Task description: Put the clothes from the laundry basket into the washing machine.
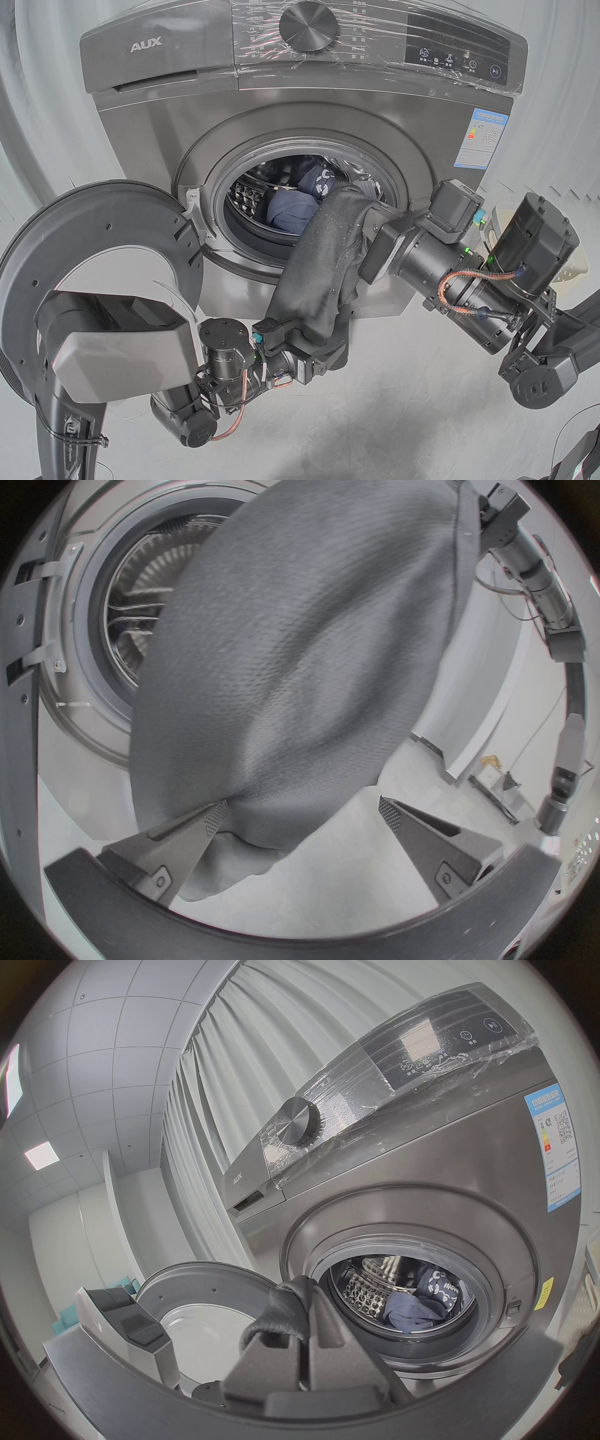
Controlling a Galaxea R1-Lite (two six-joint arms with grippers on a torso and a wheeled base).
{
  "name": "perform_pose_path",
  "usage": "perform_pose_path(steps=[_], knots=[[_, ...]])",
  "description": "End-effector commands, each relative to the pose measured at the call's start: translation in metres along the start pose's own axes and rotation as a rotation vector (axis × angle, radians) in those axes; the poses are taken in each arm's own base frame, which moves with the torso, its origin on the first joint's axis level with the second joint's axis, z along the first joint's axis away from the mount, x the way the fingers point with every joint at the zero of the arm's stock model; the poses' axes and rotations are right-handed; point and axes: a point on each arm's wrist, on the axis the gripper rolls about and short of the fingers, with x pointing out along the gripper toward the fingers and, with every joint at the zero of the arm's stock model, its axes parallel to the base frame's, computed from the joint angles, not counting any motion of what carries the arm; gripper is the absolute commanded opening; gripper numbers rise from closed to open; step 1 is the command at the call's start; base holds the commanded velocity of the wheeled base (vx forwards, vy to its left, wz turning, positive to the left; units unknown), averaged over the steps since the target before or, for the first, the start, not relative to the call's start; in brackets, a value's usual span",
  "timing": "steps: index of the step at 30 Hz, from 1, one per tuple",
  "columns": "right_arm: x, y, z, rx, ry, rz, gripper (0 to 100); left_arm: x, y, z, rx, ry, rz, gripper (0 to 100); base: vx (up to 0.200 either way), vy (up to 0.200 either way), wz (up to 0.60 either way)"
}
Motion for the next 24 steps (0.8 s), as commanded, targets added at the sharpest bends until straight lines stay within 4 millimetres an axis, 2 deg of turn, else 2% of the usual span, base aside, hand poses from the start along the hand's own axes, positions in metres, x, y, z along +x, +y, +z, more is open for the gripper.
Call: perform_pose_path(steps=[1, 2, 3, 12, 14, 16, 17, 24], knots=[[-0.001, 0.000, 0.000, 0.000, 0.001, 0.001, 0, 0.010, 0.012, -0.006, 0.010, -0.009, 0.056, 100, 0.000, 0.000, 0.00], [-0.001, 0.000, 0.000, 0.000, 0.001, 0.001, 0, 0.010, 0.014, -0.005, 0.010, -0.015, 0.068, 100, 0.000, 0.000, 0.00], [-0.001, 0.000, 0.000, 0.002, 0.001, 0.001, 0, 0.011, 0.015, -0.005, 0.012, -0.019, 0.075, 0, 0.000, 0.000, 0.00], [-0.001, -0.002, -0.001, 0.000, 0.006, -0.006, 0, 0.009, 0.019, 0.001, 0.011, -0.037, 0.095, 0, 0.000, 0.000, 0.00], [-0.002, -0.005, -0.002, -0.004, 0.010, -0.017, 0, 0.003, 0.017, 0.010, 0.013, -0.051, 0.094, 0, 0.000, 0.000, 0.00], [-0.003, -0.011, -0.001, -0.009, 0.011, -0.033, 0, -0.009, 0.014, 0.020, 0.013, -0.055, 0.090, 0, 0.000, 0.000, 0.00], [-0.003, -0.011, -0.001, -0.009, 0.011, -0.033, 0, -0.009, 0.014, 0.020, 0.013, -0.055, 0.090, 0, 0.000, 0.000, 0.00], [-0.022, -0.024, 0.004, -0.024, 0.032, -0.068, 0, -0.075, 0.003, 0.073, 0.023, -0.132, 0.042, 0, 0.000, 0.000, 0.00]])
